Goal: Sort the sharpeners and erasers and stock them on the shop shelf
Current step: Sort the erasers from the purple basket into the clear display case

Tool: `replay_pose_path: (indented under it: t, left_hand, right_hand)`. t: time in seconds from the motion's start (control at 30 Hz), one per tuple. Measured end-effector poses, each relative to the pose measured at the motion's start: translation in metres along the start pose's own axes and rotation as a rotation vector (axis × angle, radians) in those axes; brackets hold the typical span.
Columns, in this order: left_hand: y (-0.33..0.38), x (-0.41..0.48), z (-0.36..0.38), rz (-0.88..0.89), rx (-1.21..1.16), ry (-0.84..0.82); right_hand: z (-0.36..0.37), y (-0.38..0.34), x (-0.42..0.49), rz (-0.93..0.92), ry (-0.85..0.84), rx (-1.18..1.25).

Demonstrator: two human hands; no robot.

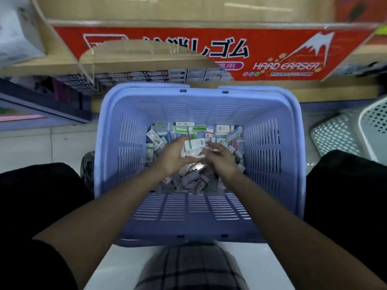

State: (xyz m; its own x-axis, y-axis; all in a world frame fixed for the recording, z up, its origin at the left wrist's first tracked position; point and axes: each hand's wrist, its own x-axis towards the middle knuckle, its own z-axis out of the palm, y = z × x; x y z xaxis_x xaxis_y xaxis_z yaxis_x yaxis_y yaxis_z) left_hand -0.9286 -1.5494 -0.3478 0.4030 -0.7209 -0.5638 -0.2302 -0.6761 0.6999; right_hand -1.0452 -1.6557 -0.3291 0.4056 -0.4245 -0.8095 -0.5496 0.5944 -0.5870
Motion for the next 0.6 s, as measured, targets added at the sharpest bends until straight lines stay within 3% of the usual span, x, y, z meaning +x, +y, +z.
replay_pose_path:
  t: [0.17, 0.33, 0.47, 0.6]
  left_hand:
    - [0.036, -0.023, -0.034, 0.053, -0.136, -0.014]
    - [0.080, -0.060, -0.074, 0.110, -0.280, -0.056]
    - [0.114, -0.093, -0.104, 0.179, -0.199, 0.070]
    - [0.141, -0.115, -0.127, 0.216, -0.296, 0.158]
  right_hand:
    - [0.007, -0.034, -0.032, -0.075, -0.076, 0.147]
    - [0.013, -0.078, -0.077, -0.243, -0.109, 0.085]
    - [0.017, -0.110, -0.118, -0.389, -0.134, -0.002]
    - [0.024, -0.134, -0.153, -0.457, -0.136, -0.014]
